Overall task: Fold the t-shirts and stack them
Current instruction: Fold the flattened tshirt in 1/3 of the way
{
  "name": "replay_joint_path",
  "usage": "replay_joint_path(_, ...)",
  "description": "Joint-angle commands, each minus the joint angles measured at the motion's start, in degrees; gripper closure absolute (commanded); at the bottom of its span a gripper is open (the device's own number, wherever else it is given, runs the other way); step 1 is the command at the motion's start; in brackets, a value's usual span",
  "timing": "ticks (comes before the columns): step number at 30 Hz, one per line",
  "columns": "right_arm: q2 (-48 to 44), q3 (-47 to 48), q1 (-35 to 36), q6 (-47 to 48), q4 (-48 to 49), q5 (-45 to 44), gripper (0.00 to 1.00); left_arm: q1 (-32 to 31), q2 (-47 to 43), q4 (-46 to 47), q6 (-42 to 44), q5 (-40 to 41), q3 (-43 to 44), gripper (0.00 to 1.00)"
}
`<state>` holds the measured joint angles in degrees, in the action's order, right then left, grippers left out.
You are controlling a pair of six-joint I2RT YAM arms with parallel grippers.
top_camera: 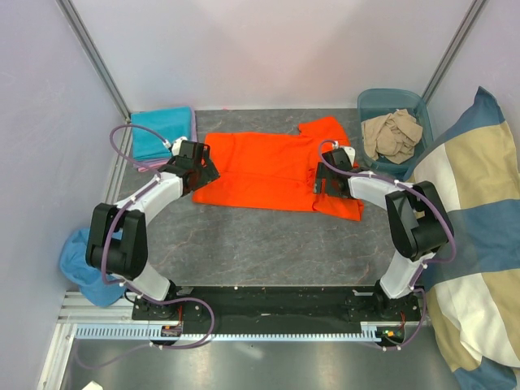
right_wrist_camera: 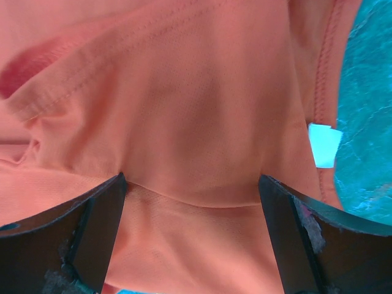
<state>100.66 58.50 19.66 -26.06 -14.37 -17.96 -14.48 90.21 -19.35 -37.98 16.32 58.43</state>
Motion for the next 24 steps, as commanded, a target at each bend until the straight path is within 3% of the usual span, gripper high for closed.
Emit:
replay_joint_path(1, 1.38, -0.67, -0.15, 0.23, -0.22, 1.08, 0.02, 0.15, 1.89, -1.12, 2.47, 3.02, 2.74, 0.05)
replay_joint_path(7, 2.26, -1.46, -0.06, -0.04, -0.22, 2.22, 0.02, 0.15, 3.91, -3.23, 2.82, 3.46, 2.83, 0.08)
replay_joint_path(15, 3.05, -1.99, -0.15, -0.65, 0.13, 2.84, 0.02, 0.15, 5.23, -5.87, 2.29, 5.12, 1.16, 0.40)
replay_joint_path(18, 3.31, -1.99, -0.06, -0.57, 0.13, 3.01, 0.02, 0.24, 5.06, -6.48, 2.38, 6.53, 0.46, 0.45)
replay_joint_path(24, 3.49, -1.72, -0.06, -0.30, 0.13, 3.54, 0.02, 0.15, 6.02, -6.75, 2.20, 8.03, 0.62, 0.45)
